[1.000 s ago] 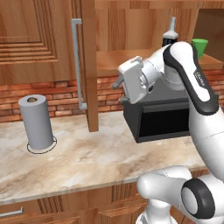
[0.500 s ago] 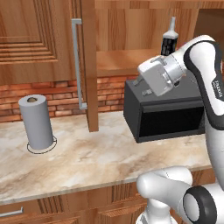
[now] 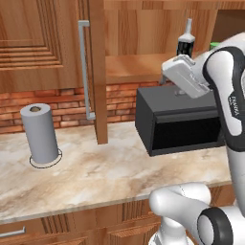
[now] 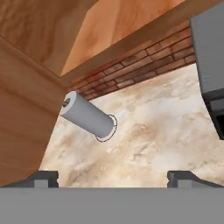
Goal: Open the cabinet directly in front. Then move the liquor and the cup to the dining counter with the jar on it.
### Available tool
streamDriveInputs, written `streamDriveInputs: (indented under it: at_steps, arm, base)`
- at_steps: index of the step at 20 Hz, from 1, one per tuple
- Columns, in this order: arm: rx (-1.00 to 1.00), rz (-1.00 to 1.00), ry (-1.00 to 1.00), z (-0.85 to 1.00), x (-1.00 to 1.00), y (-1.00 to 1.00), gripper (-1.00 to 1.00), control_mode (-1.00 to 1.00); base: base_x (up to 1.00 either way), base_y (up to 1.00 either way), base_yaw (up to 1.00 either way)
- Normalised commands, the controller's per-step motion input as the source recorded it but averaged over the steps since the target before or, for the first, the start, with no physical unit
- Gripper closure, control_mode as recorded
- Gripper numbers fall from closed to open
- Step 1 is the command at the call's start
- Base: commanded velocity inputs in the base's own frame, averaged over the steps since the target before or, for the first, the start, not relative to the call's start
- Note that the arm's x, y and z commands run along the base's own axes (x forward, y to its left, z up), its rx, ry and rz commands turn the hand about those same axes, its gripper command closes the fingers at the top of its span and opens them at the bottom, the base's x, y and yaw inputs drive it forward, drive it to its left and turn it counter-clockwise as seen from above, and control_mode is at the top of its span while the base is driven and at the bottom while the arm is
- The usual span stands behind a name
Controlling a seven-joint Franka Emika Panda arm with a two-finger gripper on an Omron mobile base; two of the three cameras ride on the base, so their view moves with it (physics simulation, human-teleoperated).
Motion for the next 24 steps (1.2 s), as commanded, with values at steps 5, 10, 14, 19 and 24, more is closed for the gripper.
streamDriveInputs:
  at_steps: [5, 10, 14, 19, 24]
  arm:
    - [-0.08, -0.35, -0.03, 0.19, 0.46, -0.55, -1.0, -1.0]
    - [-0.15, -0.29, -0.15, 0.18, 0.39, -0.42, -1.0, -1.0]
    - [-0.18, -0.2, -0.2, 0.32, 0.26, -0.33, -1.0, -1.0]
    - [-0.16, -0.17, -0.2, 0.43, 0.13, -0.34, -1.0, -1.0]
    - [-0.1, -0.15, -0.12, 0.45, 0.08, -0.4, -1.0, -1.0]
  base:
    - [0.0, 0.0, 0.0]
    - [0.0, 0.0, 0.0]
    - [0.0, 0.0, 0.0]
    - [0.0, 0.0, 0.0]
    - [0.0, 0.0, 0.0]
